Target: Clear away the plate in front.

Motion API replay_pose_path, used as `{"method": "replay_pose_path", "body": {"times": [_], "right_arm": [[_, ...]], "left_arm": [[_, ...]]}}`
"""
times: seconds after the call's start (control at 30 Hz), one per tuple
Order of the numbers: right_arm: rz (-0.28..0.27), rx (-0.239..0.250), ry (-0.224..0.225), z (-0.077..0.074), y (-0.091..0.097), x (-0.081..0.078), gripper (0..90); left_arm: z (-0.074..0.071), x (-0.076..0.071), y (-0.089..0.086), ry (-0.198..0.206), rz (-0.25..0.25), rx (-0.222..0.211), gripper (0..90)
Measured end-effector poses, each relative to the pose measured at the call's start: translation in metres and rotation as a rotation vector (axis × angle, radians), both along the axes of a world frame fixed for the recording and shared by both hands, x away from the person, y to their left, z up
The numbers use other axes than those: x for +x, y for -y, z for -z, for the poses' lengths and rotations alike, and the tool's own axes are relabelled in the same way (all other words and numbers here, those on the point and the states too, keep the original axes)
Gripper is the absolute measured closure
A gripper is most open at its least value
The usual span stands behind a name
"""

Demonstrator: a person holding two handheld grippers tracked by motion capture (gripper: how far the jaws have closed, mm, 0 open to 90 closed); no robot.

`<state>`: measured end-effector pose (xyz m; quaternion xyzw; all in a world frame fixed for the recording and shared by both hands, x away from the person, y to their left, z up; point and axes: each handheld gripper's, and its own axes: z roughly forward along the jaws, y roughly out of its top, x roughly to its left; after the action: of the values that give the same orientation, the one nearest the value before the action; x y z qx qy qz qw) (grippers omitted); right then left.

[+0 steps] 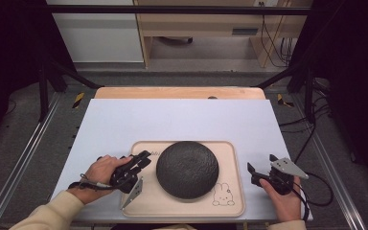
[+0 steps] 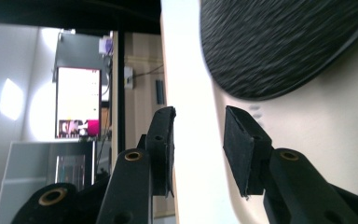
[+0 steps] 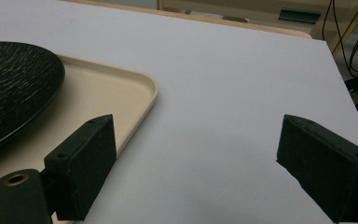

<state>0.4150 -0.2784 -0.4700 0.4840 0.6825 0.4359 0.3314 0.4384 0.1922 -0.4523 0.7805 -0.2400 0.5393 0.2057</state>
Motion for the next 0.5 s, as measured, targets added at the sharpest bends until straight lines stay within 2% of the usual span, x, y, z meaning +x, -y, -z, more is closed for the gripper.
{"method": "replay_pose_path", "body": {"times": [0.03, 0.07, 0.1, 0.13, 0.23, 0.5], "right_arm": [[0.0, -0.004, -0.001, 0.0, 0.0, 0.0, 11.8], [0.001, -0.005, 0.001, 0.0, 0.0, 0.0, 11.8], [0.001, -0.004, 0.001, 0.0, 0.0, 0.0, 11.8], [0.001, -0.005, 0.001, 0.0, 0.0, 0.0, 11.8], [-0.001, -0.001, 0.0, 0.0, 0.0, 0.0, 11.8], [0.0, -0.001, 0.0, 0.0, 0.0, 0.0, 11.8]], "left_arm": [[0.0, 0.004, 0.0, -0.004, -0.012, -0.002, 63.2], [-0.001, 0.007, -0.001, 0.008, -0.027, 0.015, 63.2], [0.001, 0.011, -0.001, -0.01, -0.042, -0.02, 63.1], [0.001, 0.015, -0.001, -0.005, -0.052, -0.006, 62.7], [0.002, 0.025, -0.002, -0.001, -0.098, 0.0, 62.7], [0.006, 0.049, -0.011, -0.021, -0.205, -0.05, 62.7]]}}
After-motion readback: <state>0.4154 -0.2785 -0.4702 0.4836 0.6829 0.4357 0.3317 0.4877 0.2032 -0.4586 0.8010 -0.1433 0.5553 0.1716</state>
